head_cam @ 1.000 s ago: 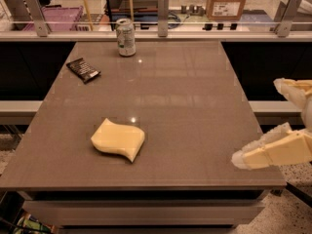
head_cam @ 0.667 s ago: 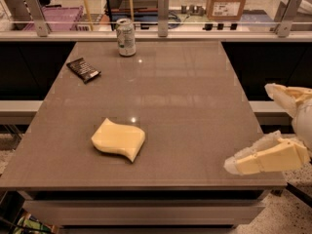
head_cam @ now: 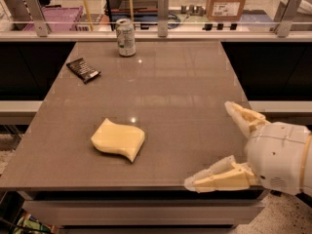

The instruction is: Move sponge near 7up can

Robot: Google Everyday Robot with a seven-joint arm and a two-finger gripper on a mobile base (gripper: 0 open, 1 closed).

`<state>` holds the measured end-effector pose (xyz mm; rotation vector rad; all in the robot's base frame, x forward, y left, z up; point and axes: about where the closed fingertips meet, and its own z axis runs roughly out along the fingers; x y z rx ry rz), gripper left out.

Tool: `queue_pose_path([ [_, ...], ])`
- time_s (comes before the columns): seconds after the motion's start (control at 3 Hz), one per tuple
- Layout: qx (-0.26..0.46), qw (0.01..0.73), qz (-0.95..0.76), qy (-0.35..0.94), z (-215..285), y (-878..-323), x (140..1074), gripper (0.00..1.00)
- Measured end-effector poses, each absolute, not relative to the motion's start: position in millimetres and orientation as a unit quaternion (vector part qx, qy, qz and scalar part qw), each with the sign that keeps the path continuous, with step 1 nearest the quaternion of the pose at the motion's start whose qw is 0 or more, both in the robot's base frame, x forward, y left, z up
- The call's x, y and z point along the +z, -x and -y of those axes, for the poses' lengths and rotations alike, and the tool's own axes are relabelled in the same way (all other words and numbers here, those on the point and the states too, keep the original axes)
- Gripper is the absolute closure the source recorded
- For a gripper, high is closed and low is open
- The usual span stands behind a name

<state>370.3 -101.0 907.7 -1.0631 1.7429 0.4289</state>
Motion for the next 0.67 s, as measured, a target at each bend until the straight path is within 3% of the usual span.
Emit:
queue_pose_path([
  [0.67, 0.189, 0.513, -0.713, 0.440, 67.7, -386.2, 887.8, 0.00],
])
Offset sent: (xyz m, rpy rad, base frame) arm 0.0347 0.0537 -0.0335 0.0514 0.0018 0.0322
